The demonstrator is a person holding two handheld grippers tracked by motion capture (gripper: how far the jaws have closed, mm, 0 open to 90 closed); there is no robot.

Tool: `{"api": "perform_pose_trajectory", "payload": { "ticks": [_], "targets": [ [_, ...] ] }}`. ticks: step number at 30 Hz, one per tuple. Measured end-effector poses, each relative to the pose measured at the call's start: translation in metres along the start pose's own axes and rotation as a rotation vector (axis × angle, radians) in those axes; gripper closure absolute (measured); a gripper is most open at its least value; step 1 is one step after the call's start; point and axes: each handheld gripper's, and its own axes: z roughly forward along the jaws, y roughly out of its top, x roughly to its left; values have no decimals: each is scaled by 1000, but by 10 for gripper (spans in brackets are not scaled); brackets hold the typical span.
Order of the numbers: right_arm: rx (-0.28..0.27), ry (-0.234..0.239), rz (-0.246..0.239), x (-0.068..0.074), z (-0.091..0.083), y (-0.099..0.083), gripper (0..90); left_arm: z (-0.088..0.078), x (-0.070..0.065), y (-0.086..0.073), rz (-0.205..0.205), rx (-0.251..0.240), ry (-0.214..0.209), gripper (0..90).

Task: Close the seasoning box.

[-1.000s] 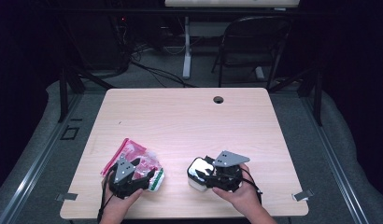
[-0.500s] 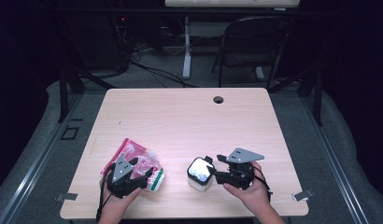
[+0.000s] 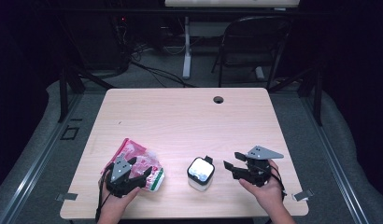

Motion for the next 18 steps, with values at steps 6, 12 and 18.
{"api": "perform_pose_trajectory", "payload": {
  "ticks": [6,12,18],
  "targets": [
    [26,-10,33,-10,2,-10,421,0,2,-1,-2,0,5,313],
    [48,-21,61,-18,6,-19,421,0,6,-2,-11,-1,12,314],
    [70,-39,108,-28,10,-29,421,0,8,-2,-20,-2,19,314]
  ]
}}
